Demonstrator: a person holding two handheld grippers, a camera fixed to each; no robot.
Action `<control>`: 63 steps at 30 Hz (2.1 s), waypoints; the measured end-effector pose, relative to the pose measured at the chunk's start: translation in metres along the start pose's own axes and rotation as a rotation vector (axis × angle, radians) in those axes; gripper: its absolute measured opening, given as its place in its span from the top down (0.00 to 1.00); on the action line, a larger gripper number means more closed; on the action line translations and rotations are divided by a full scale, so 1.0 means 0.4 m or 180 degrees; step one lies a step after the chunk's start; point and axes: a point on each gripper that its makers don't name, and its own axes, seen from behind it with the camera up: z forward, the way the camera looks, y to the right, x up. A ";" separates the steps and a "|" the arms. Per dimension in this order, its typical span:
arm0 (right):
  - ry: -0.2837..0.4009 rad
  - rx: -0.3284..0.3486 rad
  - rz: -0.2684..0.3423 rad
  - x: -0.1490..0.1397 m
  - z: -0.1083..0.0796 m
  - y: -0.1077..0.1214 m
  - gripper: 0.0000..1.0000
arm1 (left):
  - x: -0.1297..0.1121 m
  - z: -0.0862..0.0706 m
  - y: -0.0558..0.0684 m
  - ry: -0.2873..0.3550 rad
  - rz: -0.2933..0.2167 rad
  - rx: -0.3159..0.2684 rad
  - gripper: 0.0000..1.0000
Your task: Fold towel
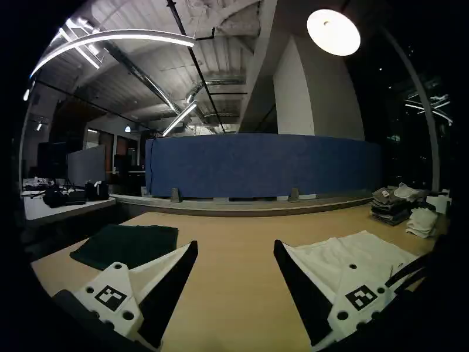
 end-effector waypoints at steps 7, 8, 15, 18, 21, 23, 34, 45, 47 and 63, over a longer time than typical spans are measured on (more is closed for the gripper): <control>0.0000 0.0000 0.0001 0.001 0.001 0.001 0.00 | 0.001 -0.003 0.003 0.0000 -0.0001 0.0001 0.04; -0.0001 0.0000 0.0001 0.001 0.001 0.001 0.00 | 0.001 -0.003 0.003 0.0000 -0.0001 0.0000 0.04; -0.0001 0.0000 0.0000 0.002 0.002 -0.001 0.00 | 0.002 -0.003 0.003 0.0000 -0.0001 0.0001 0.04; -0.0001 0.0000 0.0000 0.000 0.001 -0.001 0.00 | 0.003 -0.002 0.003 -0.0001 -0.0001 0.0000 0.04; 0.0000 0.0000 0.0000 -0.001 0.000 -0.002 0.00 | 0.003 -0.002 0.003 0.0000 -0.0002 0.0000 0.04; 0.0000 0.0000 0.0000 -0.002 0.000 -0.001 0.00 | 0.002 -0.003 0.004 0.0001 -0.0001 0.0001 0.04; 0.0013 -0.0011 -0.0003 0.005 0.001 0.001 0.00 | 0.002 -0.004 0.001 -0.0002 0.0007 0.0020 0.04; 0.0004 -0.0060 -0.0166 0.133 -0.016 -0.001 0.00 | 0.138 0.004 0.001 0.0033 0.0043 0.0001 0.04; -0.0039 -0.0052 -0.0142 0.177 -0.022 -0.010 0.00 | 0.197 0.007 0.002 0.0034 0.0047 -0.0009 0.04; 0.0074 -0.0024 -0.0054 0.581 -0.040 -0.039 0.00 | 0.563 -0.005 0.006 0.0055 0.0041 -0.0048 0.04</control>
